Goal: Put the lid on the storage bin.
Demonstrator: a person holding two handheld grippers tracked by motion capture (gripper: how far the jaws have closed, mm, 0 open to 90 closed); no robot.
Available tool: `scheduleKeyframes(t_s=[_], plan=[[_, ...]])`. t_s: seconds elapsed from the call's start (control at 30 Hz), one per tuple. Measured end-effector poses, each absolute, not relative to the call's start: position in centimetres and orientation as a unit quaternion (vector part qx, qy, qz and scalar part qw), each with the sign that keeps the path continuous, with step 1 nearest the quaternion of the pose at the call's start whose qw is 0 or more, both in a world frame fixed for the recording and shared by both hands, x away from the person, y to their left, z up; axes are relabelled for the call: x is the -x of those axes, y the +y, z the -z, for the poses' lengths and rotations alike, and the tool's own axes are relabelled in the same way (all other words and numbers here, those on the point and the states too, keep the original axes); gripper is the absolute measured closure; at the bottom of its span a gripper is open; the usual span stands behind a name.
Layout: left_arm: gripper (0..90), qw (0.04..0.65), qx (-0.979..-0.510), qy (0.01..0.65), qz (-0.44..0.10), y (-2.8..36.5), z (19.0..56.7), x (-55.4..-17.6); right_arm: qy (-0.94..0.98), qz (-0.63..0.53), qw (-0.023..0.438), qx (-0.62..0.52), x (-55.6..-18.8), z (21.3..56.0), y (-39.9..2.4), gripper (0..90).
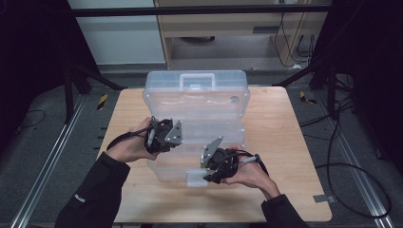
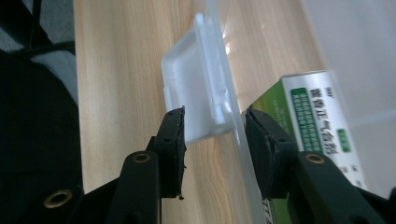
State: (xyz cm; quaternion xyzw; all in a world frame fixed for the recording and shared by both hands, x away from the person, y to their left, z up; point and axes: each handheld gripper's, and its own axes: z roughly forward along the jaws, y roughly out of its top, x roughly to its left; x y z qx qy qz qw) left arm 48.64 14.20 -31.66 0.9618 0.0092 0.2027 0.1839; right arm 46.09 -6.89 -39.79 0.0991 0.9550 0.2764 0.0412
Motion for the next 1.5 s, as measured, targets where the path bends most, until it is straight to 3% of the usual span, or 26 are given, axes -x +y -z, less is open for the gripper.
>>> scheduleKeyframes(t_s=[0.3, 0.83, 1.5], plan=[[84.2, 0.181, -0.962, 0.011, -0.205, 14.1, 31.7, -48.6, 0.932, -0.337, 0.047, -0.123, -45.3, 37.0, -9.6, 66.4], [83.6, 0.181, -0.962, 0.015, -0.206, 14.0, 31.7, -48.6, 0.883, -0.425, 0.078, -0.184, -45.5, 34.3, -13.4, 90.0], [83.5, 0.180, -0.961, 0.016, -0.208, 14.0, 31.7, -48.5, 0.788, -0.510, 0.165, -0.303, -48.0, 32.7, -16.6, 90.0]])
